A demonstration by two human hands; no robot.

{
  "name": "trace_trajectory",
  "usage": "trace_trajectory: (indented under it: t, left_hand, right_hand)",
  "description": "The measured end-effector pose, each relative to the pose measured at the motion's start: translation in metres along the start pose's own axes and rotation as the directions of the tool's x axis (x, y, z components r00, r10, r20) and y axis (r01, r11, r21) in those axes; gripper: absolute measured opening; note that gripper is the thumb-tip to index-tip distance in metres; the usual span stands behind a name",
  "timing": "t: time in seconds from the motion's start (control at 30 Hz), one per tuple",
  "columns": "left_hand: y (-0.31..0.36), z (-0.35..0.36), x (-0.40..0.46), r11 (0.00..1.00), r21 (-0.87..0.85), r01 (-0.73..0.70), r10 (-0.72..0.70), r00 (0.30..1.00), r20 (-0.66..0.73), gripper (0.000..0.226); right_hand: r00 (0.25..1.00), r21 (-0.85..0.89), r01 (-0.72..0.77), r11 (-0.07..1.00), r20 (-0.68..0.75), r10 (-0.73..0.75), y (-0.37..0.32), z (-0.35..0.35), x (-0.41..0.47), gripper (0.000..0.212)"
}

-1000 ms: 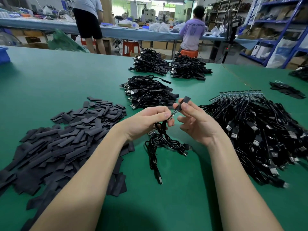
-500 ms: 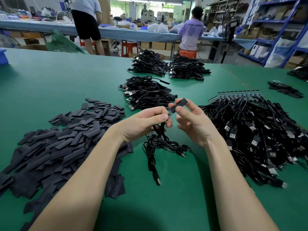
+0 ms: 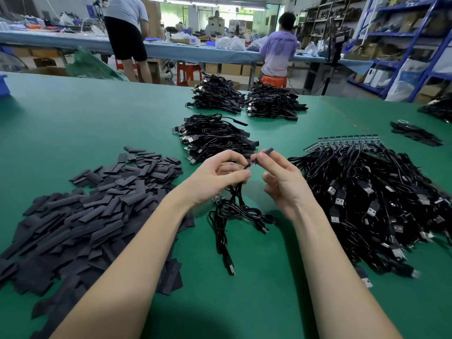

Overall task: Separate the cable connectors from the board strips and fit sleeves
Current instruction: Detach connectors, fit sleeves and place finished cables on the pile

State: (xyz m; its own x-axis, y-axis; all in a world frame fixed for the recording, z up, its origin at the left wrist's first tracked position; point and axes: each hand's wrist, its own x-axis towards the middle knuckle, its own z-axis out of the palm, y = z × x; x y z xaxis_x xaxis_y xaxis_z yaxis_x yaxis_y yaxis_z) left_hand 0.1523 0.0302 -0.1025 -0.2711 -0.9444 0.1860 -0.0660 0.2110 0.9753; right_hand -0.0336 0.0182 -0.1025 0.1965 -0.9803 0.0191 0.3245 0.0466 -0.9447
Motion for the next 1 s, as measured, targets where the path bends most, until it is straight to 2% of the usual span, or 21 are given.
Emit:
trace_trajectory:
  t: [0.17, 0.33, 0.57, 0.7, 0.87, 1.0]
  left_hand:
    - [-0.003, 0.009, 0.004, 0.993, 0.024, -0.112, 0.114, 0.978, -0.176, 0.012]
    - [-0.005, 0.014, 0.006, 0.980, 0.097, -0.175, 0.195, 0.944, -0.265, 0.009]
    - [-0.005, 0.011, 0.005, 0.975, 0.126, -0.183, 0.212, 0.939, -0.273, 0.012]
    - [-0.003, 0.008, 0.004, 0.983, 0.085, -0.162, 0.178, 0.954, -0.239, 0.014]
    - [-0.001, 0.006, 0.003, 0.992, 0.040, -0.122, 0.128, 0.969, -0.212, 0.013]
    - [0.001, 0.008, 0.002, 0.993, 0.011, -0.117, 0.117, 0.973, -0.201, 0.012]
  right_hand:
    - [0.995, 0.018, 0.014, 1.000, -0.103, -0.012, 0.001, 0.001, 0.001, 0.021]
    - [0.994, 0.027, 0.007, 1.000, -0.110, -0.004, 0.002, 0.003, 0.001, 0.023]
    - [0.998, -0.014, 0.008, 1.000, -0.054, -0.009, 0.002, 0.005, 0.000, 0.038]
    - [0.999, -0.064, 0.021, 0.998, -0.033, -0.023, 0.001, 0.000, 0.000, 0.024]
    - [1.000, -0.089, 0.023, 0.996, 0.024, -0.021, 0.001, -0.002, 0.000, 0.029]
    - [1.000, -0.074, 0.025, 0.997, 0.015, -0.024, 0.001, 0.000, 0.000, 0.031]
